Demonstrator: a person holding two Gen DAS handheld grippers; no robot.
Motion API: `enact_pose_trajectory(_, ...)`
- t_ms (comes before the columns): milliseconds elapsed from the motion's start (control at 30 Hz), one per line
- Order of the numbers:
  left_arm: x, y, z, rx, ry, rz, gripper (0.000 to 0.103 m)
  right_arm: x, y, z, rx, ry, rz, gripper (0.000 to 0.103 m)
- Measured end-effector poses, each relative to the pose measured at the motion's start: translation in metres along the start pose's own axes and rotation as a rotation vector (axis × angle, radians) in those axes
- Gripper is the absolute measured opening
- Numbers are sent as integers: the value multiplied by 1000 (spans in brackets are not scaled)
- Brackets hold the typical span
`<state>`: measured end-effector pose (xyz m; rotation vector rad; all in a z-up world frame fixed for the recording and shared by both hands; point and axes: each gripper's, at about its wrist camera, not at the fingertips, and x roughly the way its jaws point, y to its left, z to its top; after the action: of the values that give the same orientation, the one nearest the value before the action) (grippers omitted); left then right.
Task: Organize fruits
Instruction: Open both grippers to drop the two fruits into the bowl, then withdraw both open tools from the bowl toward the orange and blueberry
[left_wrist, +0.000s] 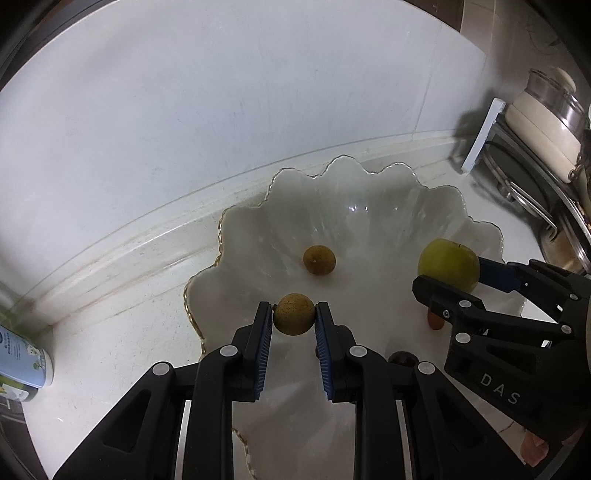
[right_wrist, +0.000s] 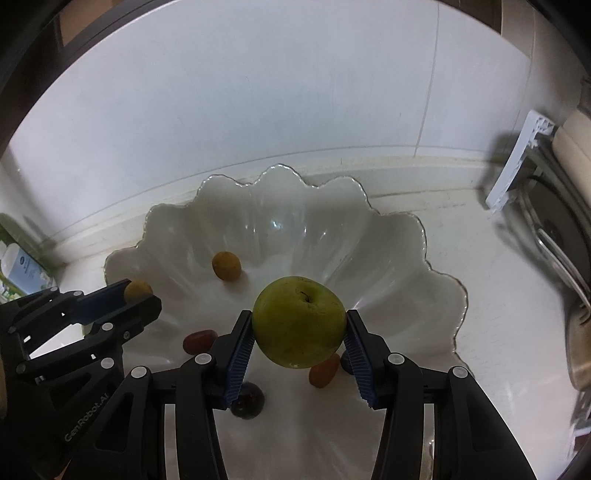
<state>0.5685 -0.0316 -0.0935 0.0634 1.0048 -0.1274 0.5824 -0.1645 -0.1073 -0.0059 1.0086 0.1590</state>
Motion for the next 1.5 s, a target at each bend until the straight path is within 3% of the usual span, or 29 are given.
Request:
enact_pose_trajectory(267, 0, -2, 0, -1, -3, -1, 32, -4, -3, 2, 11, -19, -21, 56)
enact_pose_trajectory(633, -40, -11, -8, 30, -109, 33, 32, -40, -9, -19, 31, -84, -48, 56)
enact_pose_trajectory(1133, -114, -34, -25, 70, -239, -54, 36, -137, -12, -49, 64, -268, -114, 56)
enact_pose_trajectory(1500, -163, -60, -41, 124, -313, -130, 38, -192, -19, -77, 99, -354, -180, 56)
